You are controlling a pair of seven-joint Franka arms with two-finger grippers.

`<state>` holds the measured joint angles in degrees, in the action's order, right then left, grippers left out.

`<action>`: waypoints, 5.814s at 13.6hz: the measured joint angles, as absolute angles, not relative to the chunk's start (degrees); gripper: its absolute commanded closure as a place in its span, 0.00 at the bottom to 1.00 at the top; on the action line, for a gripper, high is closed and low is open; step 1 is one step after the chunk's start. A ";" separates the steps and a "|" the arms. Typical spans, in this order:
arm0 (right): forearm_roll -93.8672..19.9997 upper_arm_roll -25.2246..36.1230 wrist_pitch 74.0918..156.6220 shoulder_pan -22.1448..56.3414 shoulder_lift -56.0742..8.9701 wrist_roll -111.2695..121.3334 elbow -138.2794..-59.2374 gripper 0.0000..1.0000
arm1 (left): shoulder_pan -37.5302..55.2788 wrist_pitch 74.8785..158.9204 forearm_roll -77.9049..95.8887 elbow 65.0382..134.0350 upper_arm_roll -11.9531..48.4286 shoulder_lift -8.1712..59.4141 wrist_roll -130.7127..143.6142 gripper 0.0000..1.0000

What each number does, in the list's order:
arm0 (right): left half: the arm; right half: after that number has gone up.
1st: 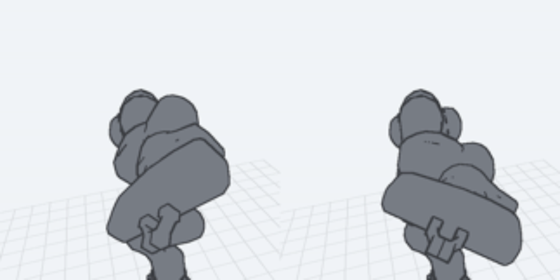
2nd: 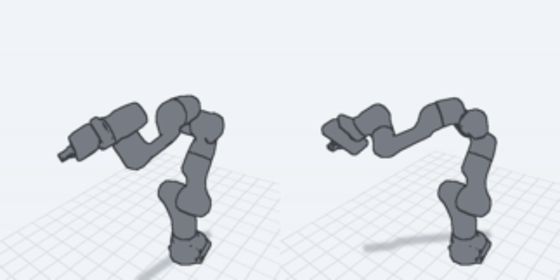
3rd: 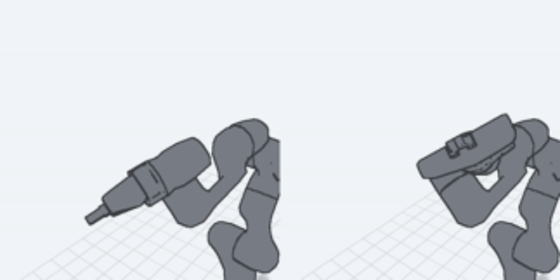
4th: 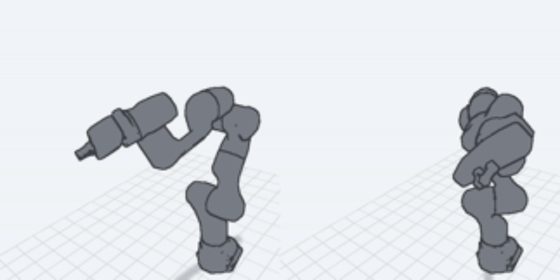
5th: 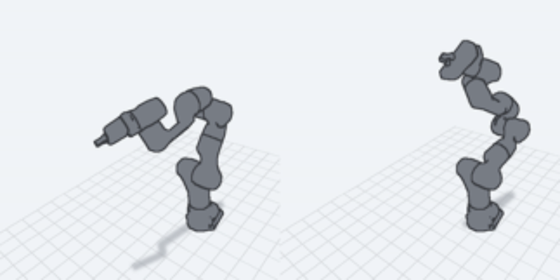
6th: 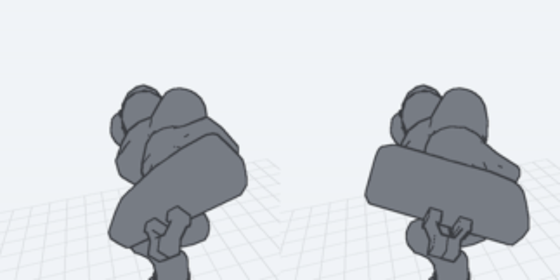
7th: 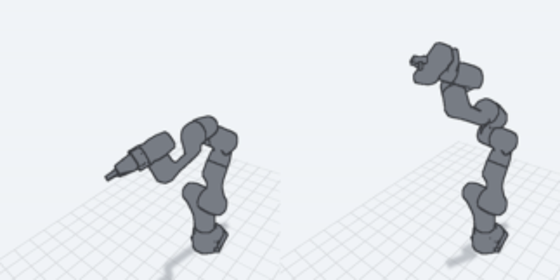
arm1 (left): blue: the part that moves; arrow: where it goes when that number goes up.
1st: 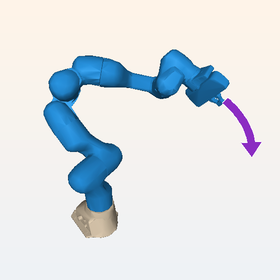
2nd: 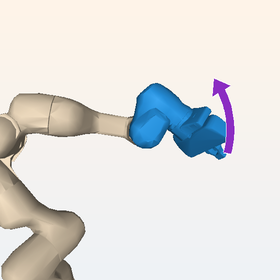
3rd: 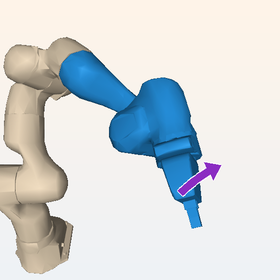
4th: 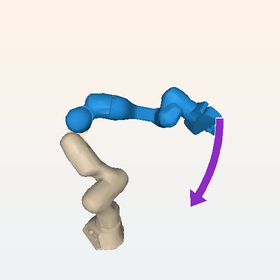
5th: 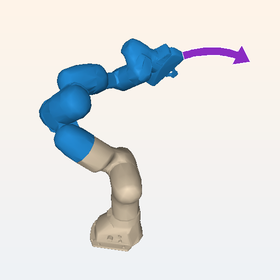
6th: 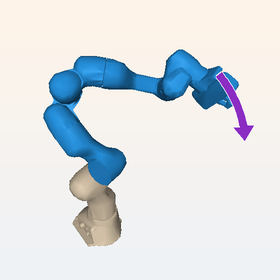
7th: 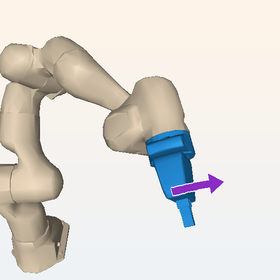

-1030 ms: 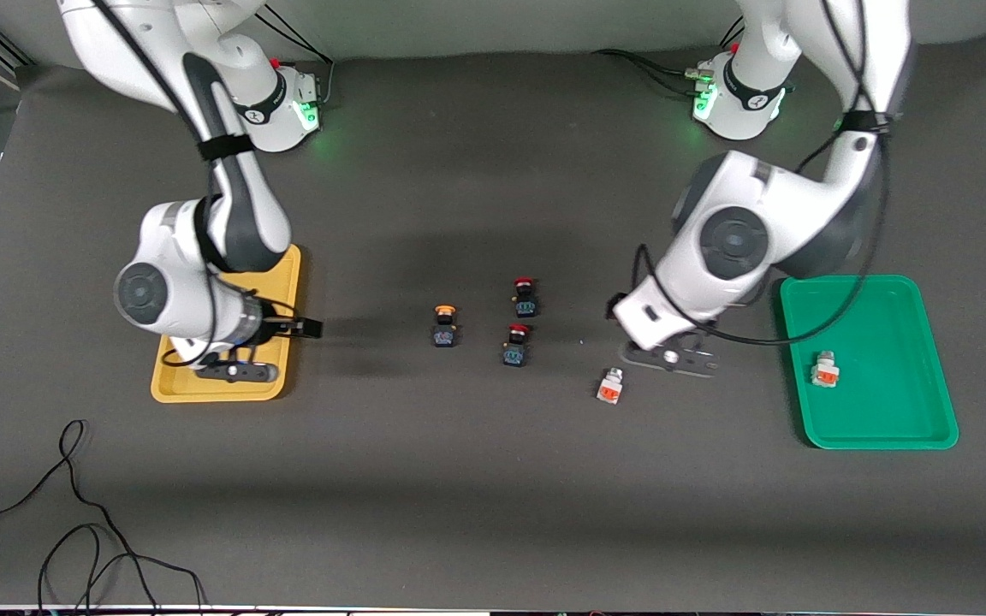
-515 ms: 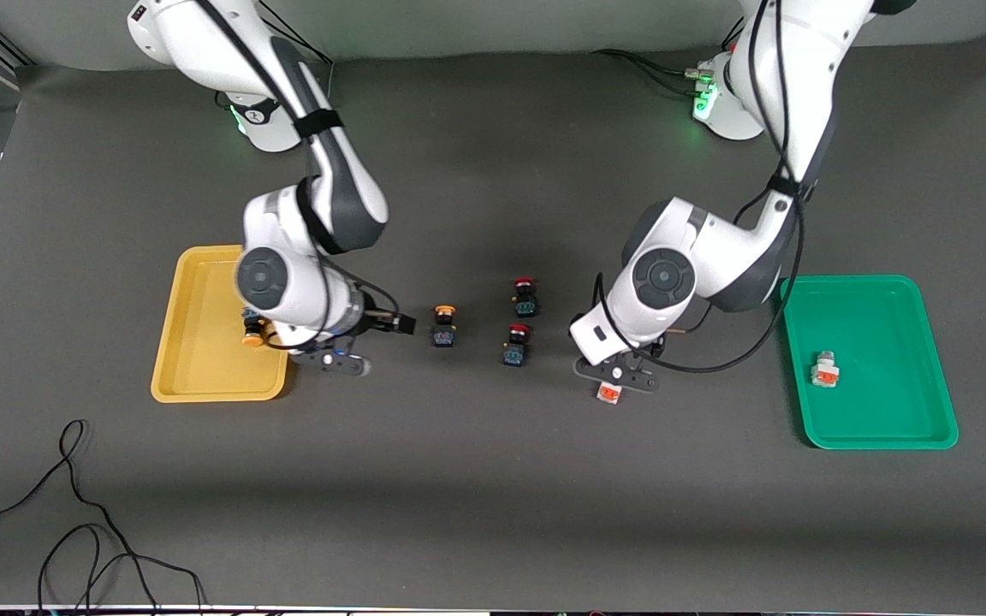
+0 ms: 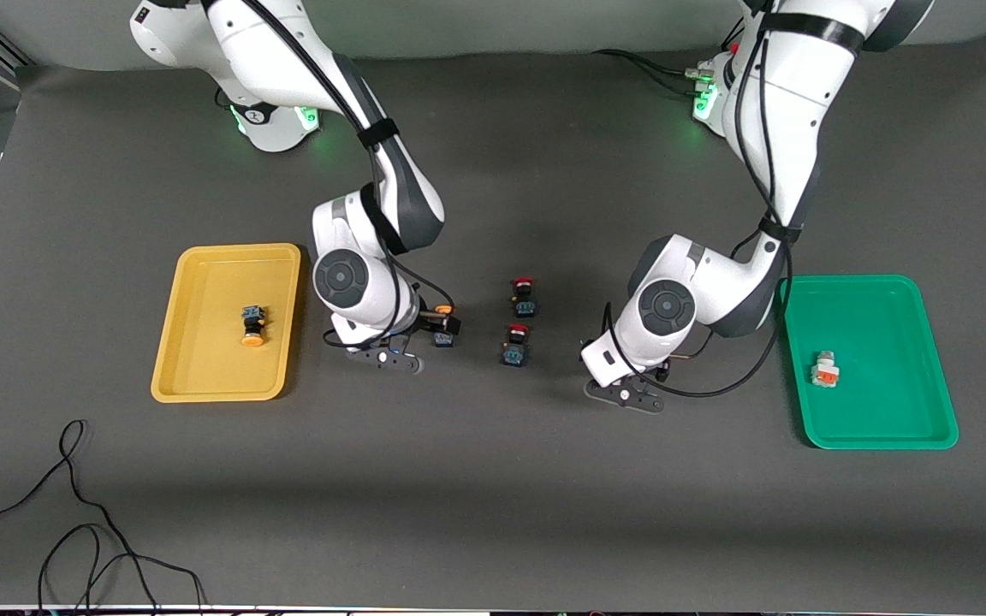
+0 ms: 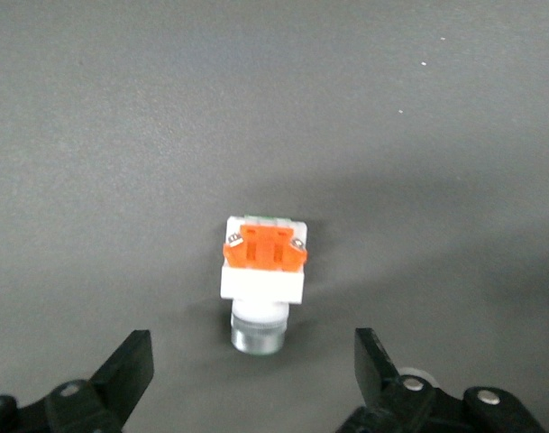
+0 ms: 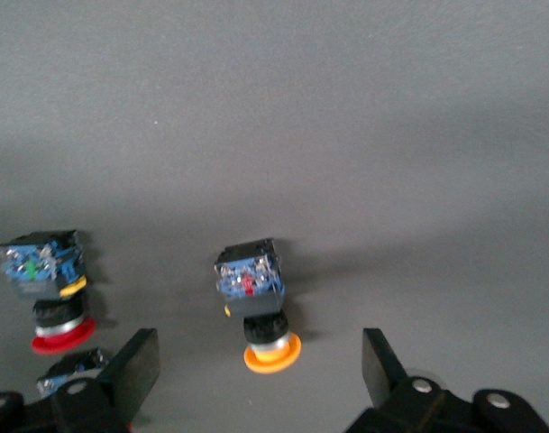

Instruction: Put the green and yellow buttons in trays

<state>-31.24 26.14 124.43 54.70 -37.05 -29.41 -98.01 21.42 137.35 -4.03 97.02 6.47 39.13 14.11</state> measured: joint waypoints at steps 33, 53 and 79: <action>-23.16 58.39 111.11 49.90 -28.95 26.77 -110.19 1.00 | -20.68 104.80 -5.33 91.52 5.60 25.26 -18.47 1.00; -40.58 54.46 127.57 45.92 -38.72 43.25 -119.96 0.00 | -22.56 118.79 -6.28 95.27 5.83 32.96 -17.47 0.01; -31.59 78.73 62.78 48.08 -33.96 9.76 -68.62 0.01 | -3.81 90.19 -3.12 86.35 7.59 2.94 -9.60 0.01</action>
<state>-31.59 78.73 62.78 48.08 -33.96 9.76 -68.62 -3.81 90.19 -3.12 86.35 7.59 2.94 -9.60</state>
